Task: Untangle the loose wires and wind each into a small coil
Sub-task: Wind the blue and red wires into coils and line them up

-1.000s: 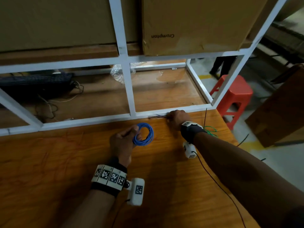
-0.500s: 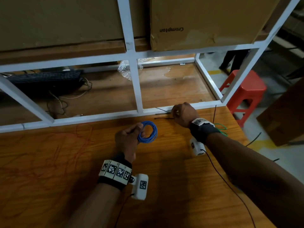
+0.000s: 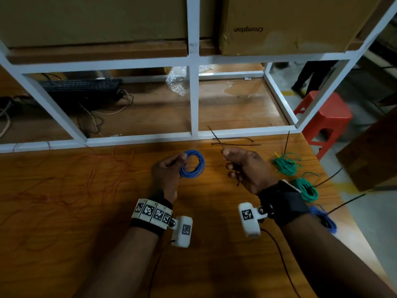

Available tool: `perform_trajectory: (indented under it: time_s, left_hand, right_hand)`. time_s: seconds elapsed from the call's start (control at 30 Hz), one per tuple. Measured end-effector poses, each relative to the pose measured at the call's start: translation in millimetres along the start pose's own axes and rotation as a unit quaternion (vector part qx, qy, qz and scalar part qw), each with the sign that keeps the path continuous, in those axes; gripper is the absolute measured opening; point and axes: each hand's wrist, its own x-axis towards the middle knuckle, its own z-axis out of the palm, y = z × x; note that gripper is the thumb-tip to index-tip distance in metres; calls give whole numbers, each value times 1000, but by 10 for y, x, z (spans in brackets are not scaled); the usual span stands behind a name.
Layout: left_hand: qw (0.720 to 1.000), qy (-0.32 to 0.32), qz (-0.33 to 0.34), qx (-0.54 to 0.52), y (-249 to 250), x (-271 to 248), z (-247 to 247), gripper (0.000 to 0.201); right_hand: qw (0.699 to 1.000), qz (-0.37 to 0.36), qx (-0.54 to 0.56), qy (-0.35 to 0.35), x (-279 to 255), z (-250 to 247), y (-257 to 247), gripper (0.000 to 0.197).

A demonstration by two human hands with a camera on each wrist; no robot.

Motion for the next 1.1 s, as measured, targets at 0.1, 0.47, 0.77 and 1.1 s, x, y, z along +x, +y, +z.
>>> perform_trajectory:
  time_s: [0.1,0.47,0.77,1.1]
  left_hand:
    - [1000,-3,14,7,18,-27,-119,24]
    - [999,-33,33,12,237,58,-777,10]
    - [997,-71,11,-7,257,105,-1299,8]
    - [994,-49,94,20,353,105,-1588,23]
  right_hand:
    - [998,-24,-51,38,-142,125,159,22]
    - [993,-58,-92,55,-692,1046,689,20]
    - [909,-210,-336,125,-781,1487,851,14]
    - [984,39,-133,116,-962,2070,1067,23]
